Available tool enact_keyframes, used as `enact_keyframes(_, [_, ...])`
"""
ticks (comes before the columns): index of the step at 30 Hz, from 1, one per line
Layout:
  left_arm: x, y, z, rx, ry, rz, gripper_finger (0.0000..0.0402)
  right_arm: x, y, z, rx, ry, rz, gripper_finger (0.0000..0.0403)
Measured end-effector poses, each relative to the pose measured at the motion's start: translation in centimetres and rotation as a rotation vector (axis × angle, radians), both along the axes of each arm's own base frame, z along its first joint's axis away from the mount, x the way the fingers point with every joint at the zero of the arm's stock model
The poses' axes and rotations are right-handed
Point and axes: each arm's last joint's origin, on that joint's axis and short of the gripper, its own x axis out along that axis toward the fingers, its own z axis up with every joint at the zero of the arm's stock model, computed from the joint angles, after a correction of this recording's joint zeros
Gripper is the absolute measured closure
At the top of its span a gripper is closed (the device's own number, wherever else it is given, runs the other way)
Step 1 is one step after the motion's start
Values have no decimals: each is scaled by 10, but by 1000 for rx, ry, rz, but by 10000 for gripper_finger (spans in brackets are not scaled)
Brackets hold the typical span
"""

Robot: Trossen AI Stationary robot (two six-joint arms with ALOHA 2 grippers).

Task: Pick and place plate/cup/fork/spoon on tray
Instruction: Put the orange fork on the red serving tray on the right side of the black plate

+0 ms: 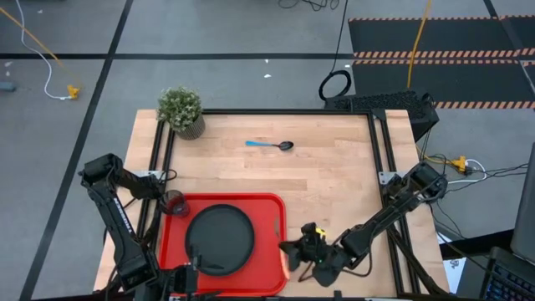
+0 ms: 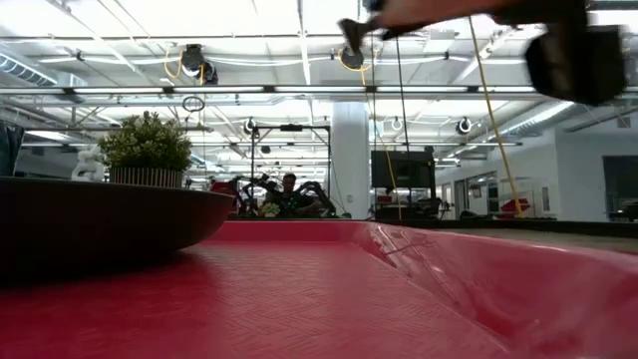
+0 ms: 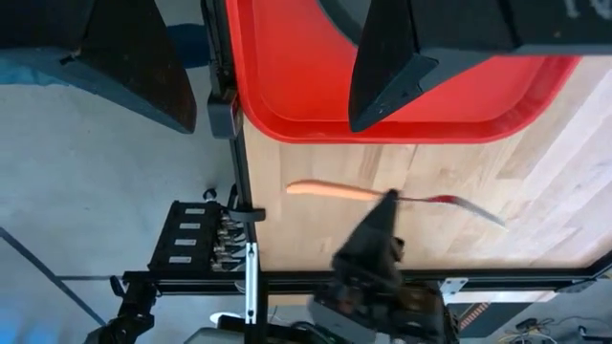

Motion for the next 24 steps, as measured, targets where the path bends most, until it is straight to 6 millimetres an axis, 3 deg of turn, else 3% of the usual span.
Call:
enact_keyframes(5, [1, 0, 1, -6, -5, 2, 124, 14, -4, -2, -39, -108, -95, 384])
enact_keyframes(14, [1, 0, 1, -4, -7, 0, 124, 39, -3, -26, -43, -143, -157, 384])
enact_keyframes(24, [1, 0, 1, -4, -7, -1, 124, 65, -12, -8, -108, 18, -133, 385])
